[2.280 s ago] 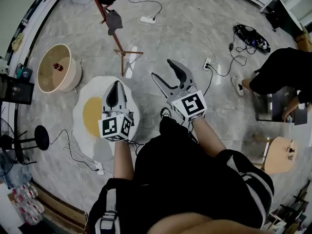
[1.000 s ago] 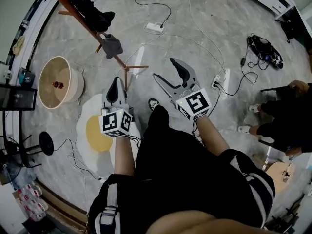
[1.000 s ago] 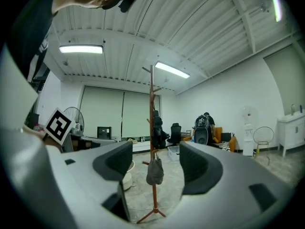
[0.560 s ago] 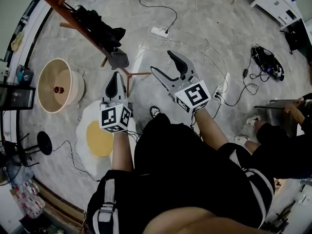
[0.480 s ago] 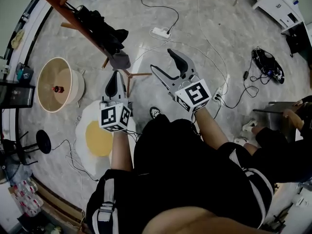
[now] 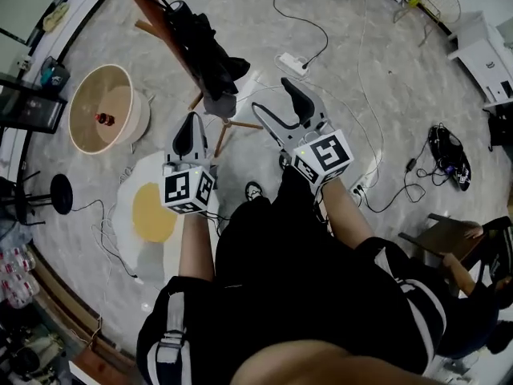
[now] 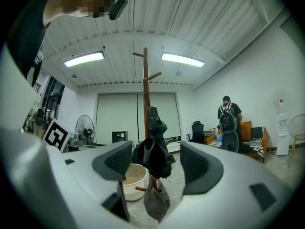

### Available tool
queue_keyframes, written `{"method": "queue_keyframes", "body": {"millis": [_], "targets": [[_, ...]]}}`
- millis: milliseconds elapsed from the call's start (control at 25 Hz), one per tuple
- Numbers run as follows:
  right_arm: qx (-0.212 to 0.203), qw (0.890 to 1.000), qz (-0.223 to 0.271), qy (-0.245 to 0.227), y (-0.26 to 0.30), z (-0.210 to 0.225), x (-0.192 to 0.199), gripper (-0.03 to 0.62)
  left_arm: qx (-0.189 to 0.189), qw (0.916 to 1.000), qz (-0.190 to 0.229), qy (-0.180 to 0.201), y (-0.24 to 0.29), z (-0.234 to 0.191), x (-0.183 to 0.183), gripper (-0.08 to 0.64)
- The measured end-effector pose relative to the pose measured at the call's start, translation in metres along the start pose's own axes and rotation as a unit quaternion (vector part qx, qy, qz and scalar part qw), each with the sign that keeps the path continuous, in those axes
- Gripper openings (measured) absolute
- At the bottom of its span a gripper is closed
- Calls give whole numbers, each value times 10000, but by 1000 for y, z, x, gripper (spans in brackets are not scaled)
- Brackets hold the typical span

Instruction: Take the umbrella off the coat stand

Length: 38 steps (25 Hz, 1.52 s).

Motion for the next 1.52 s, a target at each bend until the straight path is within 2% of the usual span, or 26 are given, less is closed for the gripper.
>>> {"method": "queue_keyframes", "body": {"millis": [200, 400, 640, 840, 1160, 1360, 1520], "targets": [[-597, 9973, -71, 410, 39, 23, 5, 319, -646, 9979, 85, 51, 8, -6, 2, 0], [-1319, 9890, -224, 635, 79, 49, 5, 319, -1332, 9908, 194, 103, 22, -2, 4, 0], [-2041, 9753, -319, 782, 123, 73, 11, 319, -2039, 9784, 287, 184, 35, 7, 14, 0], [-2487, 9625, -499, 959, 154, 80, 22, 322, -2561, 9659, 257, 265, 35, 11, 20, 0], [-3033, 9423, -769, 1191, 194, 63, 39, 325, -3171, 9473, 238, 383, 25, 2, 17, 0], [-3159, 9366, -905, 1213, 213, 57, 46, 331, -3427, 9383, 267, 391, 22, -4, 16, 0], [-3180, 9345, -991, 1256, 223, 51, 52, 331, -3489, 9358, 301, 412, 20, -10, 15, 0]]}}
Point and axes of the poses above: the fingertips, and each gripper's own axes: y forward along the fingers, z to its right, x out of its underside, the point moved 9 cm from there along -y, backward along the fingers, and after that the axes turned 14 degrees about z, right-handed, at the moved point
